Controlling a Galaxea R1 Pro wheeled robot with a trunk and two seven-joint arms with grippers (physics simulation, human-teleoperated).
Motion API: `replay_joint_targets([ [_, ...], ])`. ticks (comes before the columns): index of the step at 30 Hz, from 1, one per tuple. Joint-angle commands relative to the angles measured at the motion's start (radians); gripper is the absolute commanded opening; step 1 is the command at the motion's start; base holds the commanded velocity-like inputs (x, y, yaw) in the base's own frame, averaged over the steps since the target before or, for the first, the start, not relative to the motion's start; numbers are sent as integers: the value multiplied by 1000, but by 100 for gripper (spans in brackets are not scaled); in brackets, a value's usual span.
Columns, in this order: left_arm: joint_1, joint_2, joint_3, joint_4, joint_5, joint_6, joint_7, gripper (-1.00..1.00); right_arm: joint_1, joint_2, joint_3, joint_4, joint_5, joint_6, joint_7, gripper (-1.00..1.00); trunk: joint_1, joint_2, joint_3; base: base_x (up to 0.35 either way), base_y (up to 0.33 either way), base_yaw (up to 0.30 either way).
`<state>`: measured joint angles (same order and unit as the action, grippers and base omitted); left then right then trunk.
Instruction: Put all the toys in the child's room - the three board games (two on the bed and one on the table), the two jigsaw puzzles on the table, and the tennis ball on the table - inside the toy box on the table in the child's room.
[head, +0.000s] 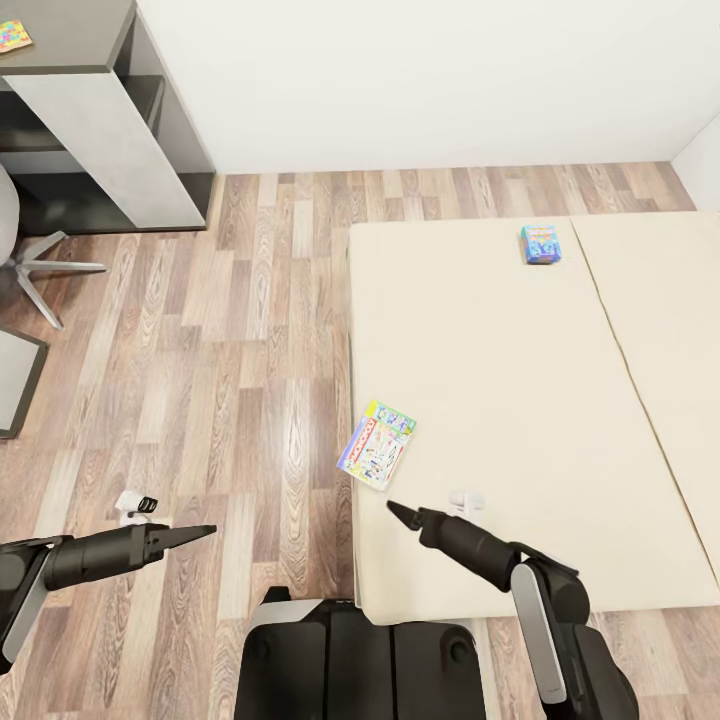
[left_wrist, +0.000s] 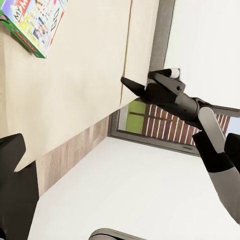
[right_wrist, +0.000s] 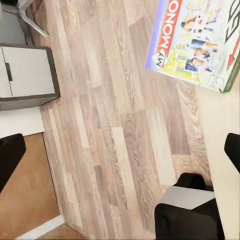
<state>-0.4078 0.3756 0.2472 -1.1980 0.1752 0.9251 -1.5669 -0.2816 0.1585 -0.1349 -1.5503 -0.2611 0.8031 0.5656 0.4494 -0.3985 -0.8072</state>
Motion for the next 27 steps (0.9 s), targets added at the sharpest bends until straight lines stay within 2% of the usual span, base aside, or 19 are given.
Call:
replay_joint_targets([
  [1,0,0,0,0,0,11,-4,100,-1,1,-1,-1,-1,8,14,100,1,-2,-1,0,0,0],
  [5,0,1,0,0,0,11,-4,100,-1,2,3,0,0,-19,42,100,1,-2,-1,0,0,0],
  [11,0,-1,0,0,1,11,-4,100,1,3,4,2,0,-70,46,100,1,-2,1,0,0,0],
  [27,0,-5,-1,0,0,11,-4,100,1,3,6,8,1,-81,45,100,1,-2,25,0,0,0],
])
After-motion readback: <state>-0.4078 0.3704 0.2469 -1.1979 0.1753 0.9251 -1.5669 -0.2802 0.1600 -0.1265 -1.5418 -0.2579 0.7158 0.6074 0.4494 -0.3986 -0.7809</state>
